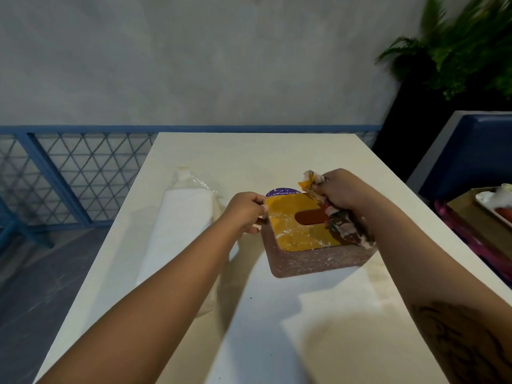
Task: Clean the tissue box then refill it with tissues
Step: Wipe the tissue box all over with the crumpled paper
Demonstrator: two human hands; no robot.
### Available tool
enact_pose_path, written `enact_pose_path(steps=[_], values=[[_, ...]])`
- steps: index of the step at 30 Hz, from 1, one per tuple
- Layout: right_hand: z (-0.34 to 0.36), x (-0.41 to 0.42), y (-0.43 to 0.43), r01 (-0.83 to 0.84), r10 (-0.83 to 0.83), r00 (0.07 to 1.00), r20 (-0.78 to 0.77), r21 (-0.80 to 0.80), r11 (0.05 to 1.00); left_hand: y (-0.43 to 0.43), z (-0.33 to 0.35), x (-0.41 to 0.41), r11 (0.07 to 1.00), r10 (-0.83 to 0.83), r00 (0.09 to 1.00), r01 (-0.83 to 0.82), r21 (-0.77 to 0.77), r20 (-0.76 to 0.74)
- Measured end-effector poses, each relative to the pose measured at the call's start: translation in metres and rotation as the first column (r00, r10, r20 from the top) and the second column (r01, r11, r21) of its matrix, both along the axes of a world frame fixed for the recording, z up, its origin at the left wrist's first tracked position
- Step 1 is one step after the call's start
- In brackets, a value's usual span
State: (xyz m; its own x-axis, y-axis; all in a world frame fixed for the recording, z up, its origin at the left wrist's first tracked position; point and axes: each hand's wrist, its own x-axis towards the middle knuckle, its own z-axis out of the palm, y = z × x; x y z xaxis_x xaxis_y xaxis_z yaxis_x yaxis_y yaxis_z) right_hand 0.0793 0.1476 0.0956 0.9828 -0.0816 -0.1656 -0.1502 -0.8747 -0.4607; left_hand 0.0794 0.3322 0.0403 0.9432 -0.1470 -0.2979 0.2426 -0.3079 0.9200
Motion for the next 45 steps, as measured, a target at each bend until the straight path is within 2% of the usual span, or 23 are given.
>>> enact_pose_path(steps=[5, 14, 18, 21, 24, 26, 28, 32, 35, 37, 40, 45], values=[[-0.015, 0.006, 0.027, -0.067, 0.07, 0.996, 0.047, -0.08, 0.995, 0.001, -0.001, 0.003, 1.0, -0.027, 1.0, 0.026, 0.016, 0.011], [-0.018, 0.004, 0.044, -0.238, 0.243, 0.968, 0.066, -0.068, 0.969, -0.004, -0.003, 0.003, 0.998, 0.036, 0.999, -0.037, 0.043, 0.01], [-0.009, -0.002, 0.042, -0.357, 0.358, 0.933, -0.042, 0.027, 0.934, -0.007, -0.003, 0.001, 0.996, 0.072, 0.997, -0.073, 0.057, 0.02], [0.004, -0.003, 0.021, -0.308, 0.323, 0.94, -0.112, 0.136, 0.942, -0.007, -0.002, -0.001, 0.995, 0.095, 0.995, -0.095, 0.026, 0.007], [0.01, -0.002, -0.005, -0.17, 0.189, 0.978, -0.086, 0.197, 0.966, -0.005, 0.002, -0.002, 0.998, 0.057, 0.998, -0.057, 0.032, 0.009], [0.008, 0.003, -0.013, -0.141, 0.146, 0.989, -0.037, 0.121, 0.983, -0.002, 0.005, -0.002, 0.999, 0.039, 0.999, -0.039, 0.034, 0.011], [0.005, 0.007, -0.01, -0.185, 0.186, 0.982, -0.042, 0.036, 0.982, -0.002, 0.006, 0.0, 0.998, 0.04, 0.999, -0.041, 0.039, 0.01], [-0.015, 0.016, 0.009, -0.23, 0.23, 0.973, 0.007, -0.009, 0.973, 0.0, 0.007, 0.002, 0.999, 0.021, 1.0, -0.02, 0.036, -0.005], [-0.026, 0.018, 0.02, -0.334, 0.348, 0.935, 0.068, -0.154, 0.93, 0.0, 0.005, 0.002, 0.999, 0.04, 0.999, -0.04, 0.016, -0.02], [-0.028, 0.016, 0.025, -0.453, 0.474, 0.879, 0.053, -0.214, 0.865, 0.0, 0.003, 0.003, 0.998, 0.062, 0.998, -0.062, 0.015, -0.026], [-0.022, 0.008, 0.03, -0.574, 0.585, 0.811, 0.007, -0.18, 0.798, -0.001, 0.002, 0.003, 0.997, 0.079, 0.996, -0.078, 0.029, -0.033], [-0.012, -0.006, 0.026, -0.648, 0.645, 0.761, -0.07, -0.046, 0.76, -0.002, 0.002, 0.004, 0.994, 0.106, 0.994, -0.105, 0.033, -0.035]])
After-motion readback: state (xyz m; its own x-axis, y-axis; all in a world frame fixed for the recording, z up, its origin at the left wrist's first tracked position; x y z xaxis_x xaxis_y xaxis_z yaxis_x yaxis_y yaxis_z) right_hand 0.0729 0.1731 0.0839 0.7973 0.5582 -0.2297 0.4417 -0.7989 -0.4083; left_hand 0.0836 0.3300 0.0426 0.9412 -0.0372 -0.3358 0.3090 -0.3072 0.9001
